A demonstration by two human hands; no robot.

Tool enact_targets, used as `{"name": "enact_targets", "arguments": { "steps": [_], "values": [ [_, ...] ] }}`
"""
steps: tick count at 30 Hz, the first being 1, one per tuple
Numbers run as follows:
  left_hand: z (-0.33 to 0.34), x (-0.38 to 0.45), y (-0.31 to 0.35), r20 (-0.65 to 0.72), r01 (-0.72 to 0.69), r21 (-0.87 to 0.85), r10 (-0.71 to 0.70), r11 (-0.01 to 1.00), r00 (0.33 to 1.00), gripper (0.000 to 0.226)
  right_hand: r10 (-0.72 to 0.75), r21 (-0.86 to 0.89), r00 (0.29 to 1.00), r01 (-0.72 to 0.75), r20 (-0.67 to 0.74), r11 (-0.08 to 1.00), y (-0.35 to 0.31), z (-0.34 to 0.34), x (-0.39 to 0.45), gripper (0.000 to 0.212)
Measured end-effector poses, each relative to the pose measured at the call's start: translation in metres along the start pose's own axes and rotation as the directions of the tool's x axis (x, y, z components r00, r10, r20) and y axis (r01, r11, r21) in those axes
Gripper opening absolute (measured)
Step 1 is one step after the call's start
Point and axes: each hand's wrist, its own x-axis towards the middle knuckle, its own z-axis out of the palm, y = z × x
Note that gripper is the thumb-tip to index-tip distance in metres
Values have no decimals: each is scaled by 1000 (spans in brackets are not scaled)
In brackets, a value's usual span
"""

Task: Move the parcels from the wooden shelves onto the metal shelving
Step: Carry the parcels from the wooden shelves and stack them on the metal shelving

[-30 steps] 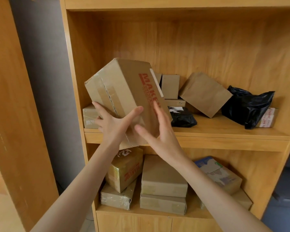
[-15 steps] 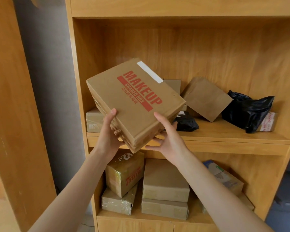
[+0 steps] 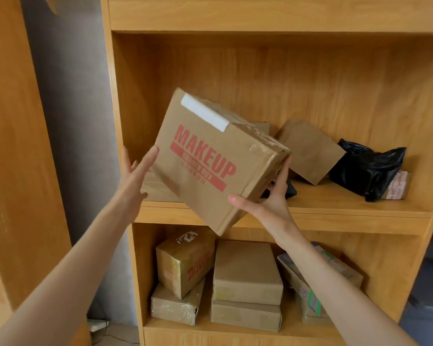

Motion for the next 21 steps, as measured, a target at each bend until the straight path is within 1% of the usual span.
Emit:
{"name": "enact_targets", "arguments": {
  "steps": [2,4,5,6,8,9,11,12,14,15,16,18,20,21],
  "values": [
    [-3,5,13,83,1,70,-6,998,997,119,-70,-141,997,74,33,987,-4,-1,-3,149],
    [-4,7,22,142,45,107,-60,993,988,123,-115,-267,989,136,93,954,-5,0,-6,150],
    [-4,6,27,144,73,103,-88,992,986,116,-132,-311,984,162,117,936,-6,0,-7,150],
    [-4,5,30,137,94,88,-105,992,985,102,-144,-339,980,182,135,923,-5,1,-7,150],
    [-3,4,30,107,110,44,-114,993,988,65,-153,-356,974,205,169,912,-3,0,-5,150],
    [-5,5,27,89,112,24,-114,993,989,53,-144,-353,971,206,193,913,-1,-1,-3,150],
    [-6,4,18,65,97,-14,-95,995,993,43,-96,-324,962,179,256,929,-1,-3,0,150],
    [-7,2,13,60,82,-37,-80,996,995,42,-68,-272,954,151,292,950,-4,-4,1,149],
    [-8,-2,2,55,47,-92,-43,995,998,56,1,-81,936,30,351,996,-14,-6,4,140],
    [-7,-3,-2,59,24,-116,-17,993,998,65,30,10,934,-36,357,999,-19,-7,6,134],
    [-6,-4,-7,68,-10,-133,19,991,998,70,51,67,942,-77,331,995,-24,-7,8,125],
    [-3,-6,-14,103,-69,-147,85,987,991,75,67,102,969,-93,237,990,-27,-7,13,104],
    [2,-7,-18,129,-90,-151,110,984,986,73,71,116,987,-88,142,989,-28,-6,15,97],
    [6,-8,-19,134,-95,-152,116,984,984,68,84,127,991,-97,105,987,-27,-6,16,93]
  ]
}}
